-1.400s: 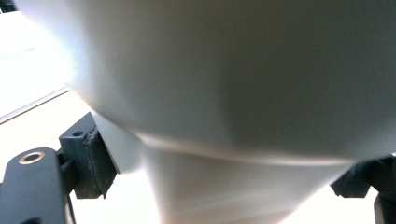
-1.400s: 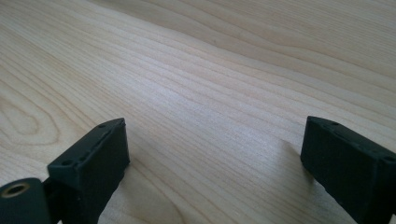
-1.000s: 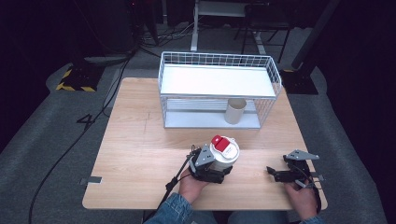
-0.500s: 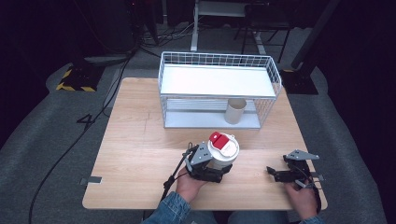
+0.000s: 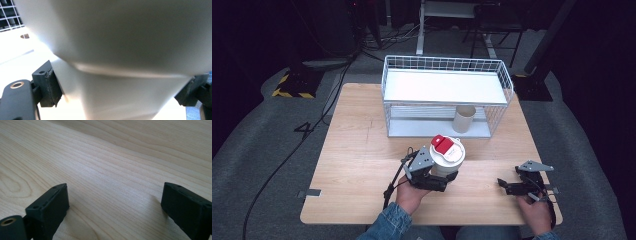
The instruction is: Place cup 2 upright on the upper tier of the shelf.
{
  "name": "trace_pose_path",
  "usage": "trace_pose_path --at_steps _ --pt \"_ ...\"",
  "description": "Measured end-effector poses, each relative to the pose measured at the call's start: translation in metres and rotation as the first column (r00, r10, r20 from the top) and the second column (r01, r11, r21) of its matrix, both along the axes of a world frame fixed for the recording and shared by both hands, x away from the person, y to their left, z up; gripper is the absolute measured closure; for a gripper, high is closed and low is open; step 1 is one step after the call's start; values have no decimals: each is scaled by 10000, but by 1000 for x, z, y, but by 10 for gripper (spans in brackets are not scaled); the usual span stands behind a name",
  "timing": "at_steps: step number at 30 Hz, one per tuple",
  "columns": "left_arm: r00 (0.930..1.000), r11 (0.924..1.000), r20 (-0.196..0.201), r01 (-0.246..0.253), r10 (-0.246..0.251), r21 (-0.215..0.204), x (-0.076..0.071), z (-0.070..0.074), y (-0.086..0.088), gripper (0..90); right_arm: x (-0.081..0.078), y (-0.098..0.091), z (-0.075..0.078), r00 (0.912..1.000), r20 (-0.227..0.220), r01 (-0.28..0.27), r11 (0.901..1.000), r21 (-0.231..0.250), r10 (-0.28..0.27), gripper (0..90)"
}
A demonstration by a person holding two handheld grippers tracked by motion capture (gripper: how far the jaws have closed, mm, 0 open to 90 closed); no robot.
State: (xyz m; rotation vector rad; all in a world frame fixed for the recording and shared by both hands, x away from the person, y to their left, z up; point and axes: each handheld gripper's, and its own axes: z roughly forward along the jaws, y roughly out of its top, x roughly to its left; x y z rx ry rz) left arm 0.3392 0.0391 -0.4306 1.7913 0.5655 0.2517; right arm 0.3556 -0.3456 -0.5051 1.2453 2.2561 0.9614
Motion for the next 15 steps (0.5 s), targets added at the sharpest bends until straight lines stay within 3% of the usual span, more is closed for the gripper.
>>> trace_pose_path --at_steps 15 --pt "9995 9995 302 -12 22 -327 6 24 10 146 0 0 0 10000 10 -14 10000 1 14 82"
